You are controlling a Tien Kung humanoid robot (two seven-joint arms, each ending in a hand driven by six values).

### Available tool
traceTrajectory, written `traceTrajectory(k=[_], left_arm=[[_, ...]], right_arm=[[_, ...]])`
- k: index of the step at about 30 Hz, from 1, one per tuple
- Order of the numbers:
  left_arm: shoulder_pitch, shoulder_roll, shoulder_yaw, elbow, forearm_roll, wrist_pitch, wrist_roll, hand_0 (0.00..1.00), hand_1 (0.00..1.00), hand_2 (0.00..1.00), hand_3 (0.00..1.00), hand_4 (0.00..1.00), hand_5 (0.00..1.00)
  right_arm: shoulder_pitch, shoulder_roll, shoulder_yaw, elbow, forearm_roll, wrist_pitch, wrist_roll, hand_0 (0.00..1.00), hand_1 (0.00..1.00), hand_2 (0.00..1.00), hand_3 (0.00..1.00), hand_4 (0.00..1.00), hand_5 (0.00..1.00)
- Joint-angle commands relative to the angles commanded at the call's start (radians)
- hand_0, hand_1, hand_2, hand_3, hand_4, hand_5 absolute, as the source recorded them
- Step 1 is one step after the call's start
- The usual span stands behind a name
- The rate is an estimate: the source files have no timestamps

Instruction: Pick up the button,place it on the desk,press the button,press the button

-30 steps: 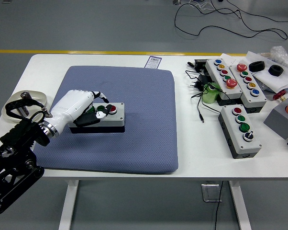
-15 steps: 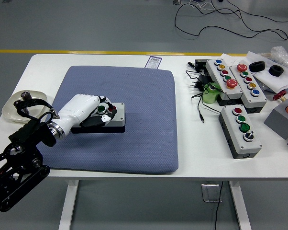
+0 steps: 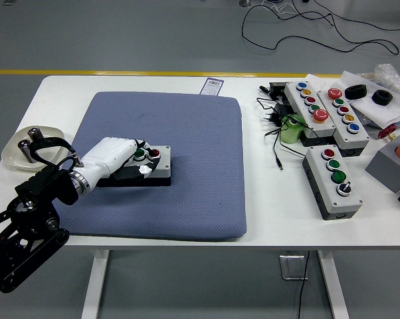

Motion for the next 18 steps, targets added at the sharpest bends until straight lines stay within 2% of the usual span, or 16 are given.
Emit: traceTrajectory(k=[6,12,15,18], left_arm=[[0.016,-0.006,-0.052,-0.056,-0.041,0.052,-0.016,0.002,0.002,0.002,0.671,0.599,0.998],[0.036,-0.018,-0.162,-0.137,-0.087,0.065,-0.020,0.002,0.002,0.002,0.672,0.601,0.998],[0.041,-0.025,-0.219,-0.138,-0.139,0.086,-0.019,0.002,0.002,0.002,0.671,0.603,0.998],[0.046,-0.032,-0.275,-0.115,-0.191,0.113,-0.014,0.002,0.002,0.002,0.671,0.603,0.998]], right_arm=[[0.000,0.000,0.002,0.000,-0.002,0.000,0.001,0.685,0.688,0.718,0.604,0.453,0.295],[-0.001,0.000,0.000,0.000,0.000,-0.001,0.000,0.685,0.688,0.719,0.605,0.452,0.295],[-0.001,0.001,0.000,0.000,0.000,0.000,-0.001,0.684,0.688,0.717,0.604,0.452,0.295],[-0.002,0.001,-0.001,0.000,0.001,-0.001,-0.001,0.684,0.688,0.717,0.604,0.452,0.295]])
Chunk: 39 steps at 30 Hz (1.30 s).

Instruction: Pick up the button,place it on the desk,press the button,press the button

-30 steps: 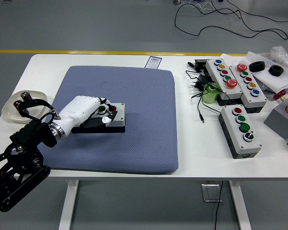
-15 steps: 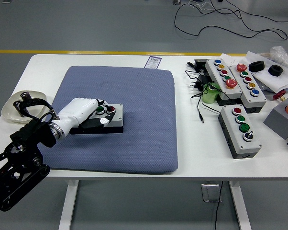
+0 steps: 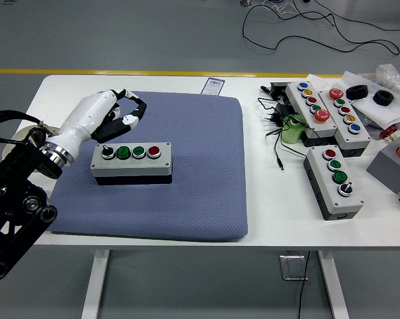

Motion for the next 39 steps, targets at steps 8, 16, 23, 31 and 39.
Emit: traceTrajectory(k=[8,16,23,31,39], left_arm=[[0.046,-0.010,-0.131,0.054,-0.293,0.159,-0.047,0.674,0.794,0.829,0.867,0.598,0.998],[0.087,-0.037,-0.220,0.129,-0.624,0.053,-0.113,0.817,0.877,0.937,0.869,0.592,0.998],[0.138,-0.068,-0.278,0.130,-0.912,-0.057,-0.109,0.833,0.879,0.930,0.862,0.594,0.998],[0.156,-0.080,-0.307,0.118,-0.934,-0.074,-0.120,0.831,0.876,0.930,0.869,0.595,0.998],[0.163,-0.090,-0.309,0.102,-0.906,-0.078,-0.124,0.837,0.878,0.929,0.883,0.594,0.998]], right_arm=[[-0.002,-0.001,-0.001,0.000,0.002,-0.001,0.001,0.683,0.687,0.717,0.604,0.452,0.294],[-0.005,0.000,0.000,0.000,-0.008,-0.001,-0.003,0.683,0.688,0.716,0.604,0.452,0.294],[-0.010,0.002,0.004,0.000,-0.018,0.000,-0.004,0.682,0.687,0.716,0.604,0.452,0.294],[-0.008,0.002,0.002,0.000,-0.013,0.002,0.000,0.682,0.687,0.716,0.604,0.452,0.294],[0.003,0.002,0.003,0.000,-0.021,0.003,-0.001,0.681,0.686,0.716,0.605,0.452,0.294]])
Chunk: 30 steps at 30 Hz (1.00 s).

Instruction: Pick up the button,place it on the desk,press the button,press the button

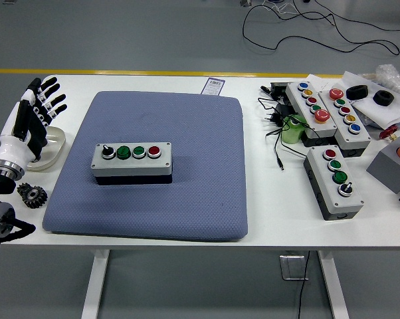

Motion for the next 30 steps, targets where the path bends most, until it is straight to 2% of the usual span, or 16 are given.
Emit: traceTrajectory(k=[11,30], left_arm=[[-0.012,0.002,0.002,-0.007,0.023,-0.012,0.001,0.835,0.876,0.928,0.885,0.592,0.998],[-0.025,-0.001,0.000,-0.005,0.017,-0.007,0.008,0.835,0.878,0.928,0.888,0.593,0.998]], right_arm=[[0.003,-0.002,0.005,0.000,-0.005,0.000,0.001,0.680,0.685,0.716,0.603,0.452,0.293],[0.004,-0.004,0.013,0.000,-0.011,-0.002,0.003,0.679,0.685,0.715,0.604,0.452,0.292]])
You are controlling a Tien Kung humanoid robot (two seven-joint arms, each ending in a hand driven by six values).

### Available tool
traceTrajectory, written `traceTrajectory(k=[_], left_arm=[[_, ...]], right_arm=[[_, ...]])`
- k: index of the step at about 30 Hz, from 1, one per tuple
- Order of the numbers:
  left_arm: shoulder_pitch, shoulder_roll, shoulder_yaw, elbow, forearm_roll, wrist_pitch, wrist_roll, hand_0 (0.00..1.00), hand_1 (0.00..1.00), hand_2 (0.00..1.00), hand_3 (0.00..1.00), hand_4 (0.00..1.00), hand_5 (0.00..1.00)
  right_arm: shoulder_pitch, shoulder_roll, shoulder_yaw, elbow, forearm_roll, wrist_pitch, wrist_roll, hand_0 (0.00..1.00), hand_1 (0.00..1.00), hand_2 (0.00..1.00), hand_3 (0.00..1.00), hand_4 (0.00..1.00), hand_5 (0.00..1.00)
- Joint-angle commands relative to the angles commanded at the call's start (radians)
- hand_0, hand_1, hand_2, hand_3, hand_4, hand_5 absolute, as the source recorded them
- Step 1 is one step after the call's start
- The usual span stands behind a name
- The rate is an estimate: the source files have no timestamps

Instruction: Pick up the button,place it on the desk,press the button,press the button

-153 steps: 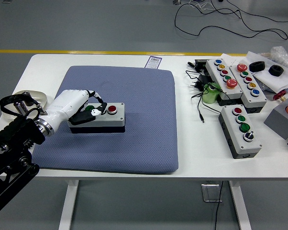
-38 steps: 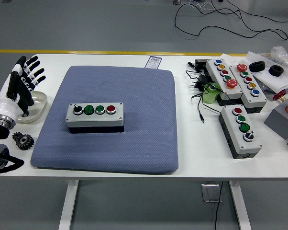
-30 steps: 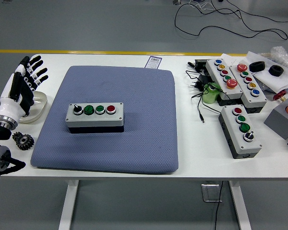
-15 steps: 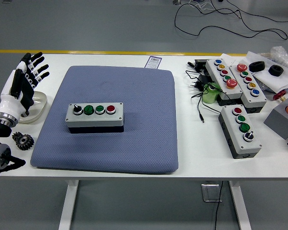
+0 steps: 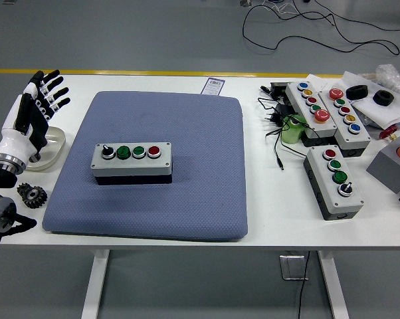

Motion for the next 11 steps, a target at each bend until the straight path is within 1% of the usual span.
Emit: traceTrajectory(k=[11], left_arm=[[-0.010,0.003,0.002,0.005,-0.001,0.007,-0.001,0.835,0.878,0.926,0.888,0.595,0.998]], right_arm=[[0.002,0.000,-0.002,0.000,0.010,-0.002,0.008,0.679,0.686,0.715,0.604,0.452,0.292]])
